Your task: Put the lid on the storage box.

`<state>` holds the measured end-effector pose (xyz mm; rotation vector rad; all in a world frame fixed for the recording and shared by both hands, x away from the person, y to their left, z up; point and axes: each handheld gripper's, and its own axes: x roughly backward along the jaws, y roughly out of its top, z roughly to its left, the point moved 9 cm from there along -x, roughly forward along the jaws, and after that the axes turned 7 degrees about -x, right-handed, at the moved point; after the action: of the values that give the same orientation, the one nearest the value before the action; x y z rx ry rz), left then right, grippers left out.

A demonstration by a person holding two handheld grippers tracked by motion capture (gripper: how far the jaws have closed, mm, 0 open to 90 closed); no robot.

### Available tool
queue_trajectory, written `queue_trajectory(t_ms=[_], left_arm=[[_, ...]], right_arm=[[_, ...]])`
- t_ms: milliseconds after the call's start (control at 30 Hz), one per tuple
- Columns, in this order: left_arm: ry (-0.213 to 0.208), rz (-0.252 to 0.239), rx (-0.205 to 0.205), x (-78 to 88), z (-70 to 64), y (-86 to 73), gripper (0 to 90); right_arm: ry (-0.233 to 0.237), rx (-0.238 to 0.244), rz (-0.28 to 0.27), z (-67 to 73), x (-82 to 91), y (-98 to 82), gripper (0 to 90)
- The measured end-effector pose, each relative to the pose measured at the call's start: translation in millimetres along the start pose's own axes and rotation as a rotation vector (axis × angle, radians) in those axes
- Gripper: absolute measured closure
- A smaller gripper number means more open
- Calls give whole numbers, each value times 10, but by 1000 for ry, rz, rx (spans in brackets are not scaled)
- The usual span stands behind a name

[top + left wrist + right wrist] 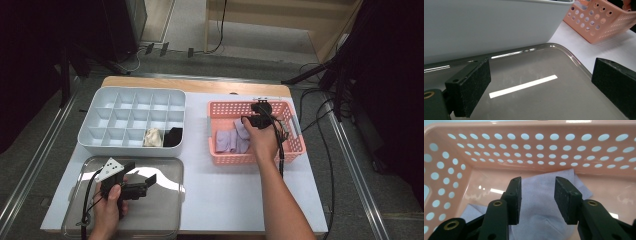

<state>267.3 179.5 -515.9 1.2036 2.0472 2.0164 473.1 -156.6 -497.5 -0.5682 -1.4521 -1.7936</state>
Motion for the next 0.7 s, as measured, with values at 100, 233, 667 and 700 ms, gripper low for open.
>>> queue_trajectory(t_ms=[100, 233, 667, 700], left_arm=[[0, -1, 3, -2, 1, 1, 29], [-1, -3, 4, -4, 1, 2, 29], [-1, -2, 5, 1, 4, 1, 29], [0, -2, 6, 2, 4, 0, 29]], right_arm=[[-7, 3, -2, -18, -46, -13, 582], [-15, -1, 25, -31, -101, -53, 565], [-47, -10, 86, -67, -238, -158, 518], [-44, -9, 90, -65, -247, -164, 516]])
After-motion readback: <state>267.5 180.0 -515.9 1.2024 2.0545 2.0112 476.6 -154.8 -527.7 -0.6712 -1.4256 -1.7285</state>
